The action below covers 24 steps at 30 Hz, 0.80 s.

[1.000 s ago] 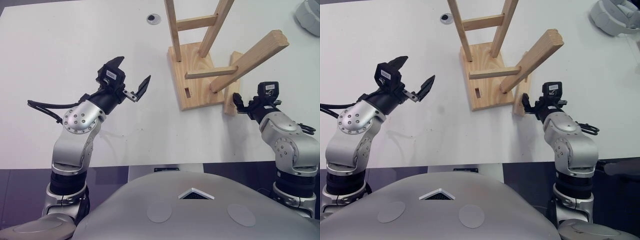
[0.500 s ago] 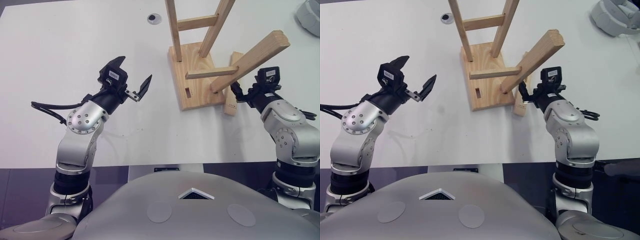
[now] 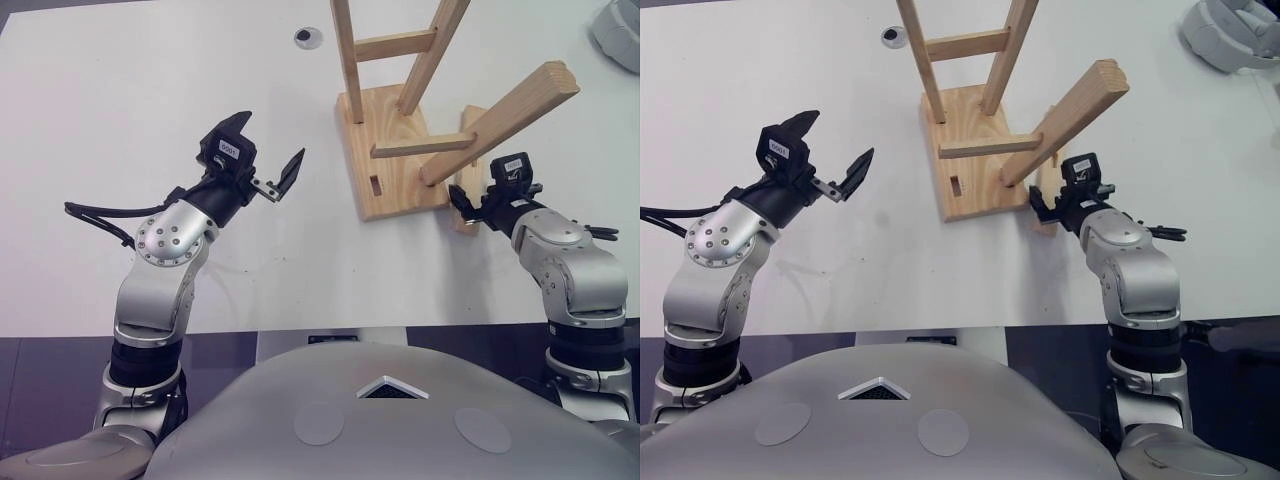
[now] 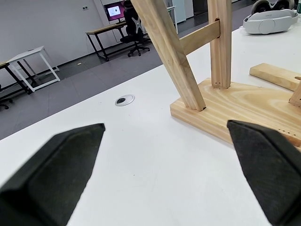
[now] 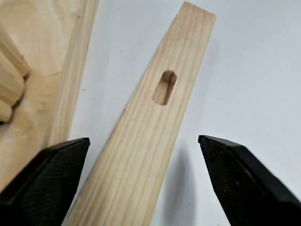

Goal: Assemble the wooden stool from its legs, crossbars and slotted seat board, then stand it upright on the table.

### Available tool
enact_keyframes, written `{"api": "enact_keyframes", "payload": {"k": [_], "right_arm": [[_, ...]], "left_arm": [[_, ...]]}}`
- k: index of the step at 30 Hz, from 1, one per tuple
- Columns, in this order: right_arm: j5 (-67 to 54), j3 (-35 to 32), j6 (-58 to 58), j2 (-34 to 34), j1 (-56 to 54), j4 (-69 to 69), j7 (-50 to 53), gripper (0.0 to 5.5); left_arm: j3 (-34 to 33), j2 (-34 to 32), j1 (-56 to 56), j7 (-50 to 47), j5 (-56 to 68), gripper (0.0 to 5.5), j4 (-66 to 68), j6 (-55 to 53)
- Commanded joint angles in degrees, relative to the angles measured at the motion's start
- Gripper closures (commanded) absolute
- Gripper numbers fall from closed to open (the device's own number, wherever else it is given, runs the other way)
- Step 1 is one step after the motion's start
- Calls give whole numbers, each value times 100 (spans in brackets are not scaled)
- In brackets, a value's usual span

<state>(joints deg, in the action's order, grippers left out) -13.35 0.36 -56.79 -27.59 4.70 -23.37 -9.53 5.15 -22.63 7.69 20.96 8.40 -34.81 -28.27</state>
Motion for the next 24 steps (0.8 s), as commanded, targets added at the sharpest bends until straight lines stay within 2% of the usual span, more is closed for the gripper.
{"api": "enact_keyframes", "payload": {"k": [1, 2, 5, 9, 14, 18, 24], "right_arm": [[257, 114, -129, -229, 91, -71, -19, 117], [226, -70, -168, -144, 135, -38, 29, 117], [147, -387, -294, 22, 193, 52, 4, 173], [168, -248, -300, -296, 246, 56, -396, 248], [245, -396, -71, -318, 5, 327, -530, 328], [148, -1012, 867, 230, -498, 359, -185, 330], [-214, -1845, 1844, 715, -1226, -137, 98, 331]], "left_arm": [[-27, -13, -56, -20, -51, 71, 11, 13], [-38, -13, -53, -21, -47, 71, 12, 16], [1, 16, -17, -67, -87, 71, -20, 10], [-6, 26, 23, -105, -99, 71, -24, 31], [-51, 32, -164, -133, -73, 71, 13, 10], [-420, 160, -558, -181, 196, 71, 164, -12], [-1611, 324, -1482, -131, 1606, 71, 14, -536]]}}
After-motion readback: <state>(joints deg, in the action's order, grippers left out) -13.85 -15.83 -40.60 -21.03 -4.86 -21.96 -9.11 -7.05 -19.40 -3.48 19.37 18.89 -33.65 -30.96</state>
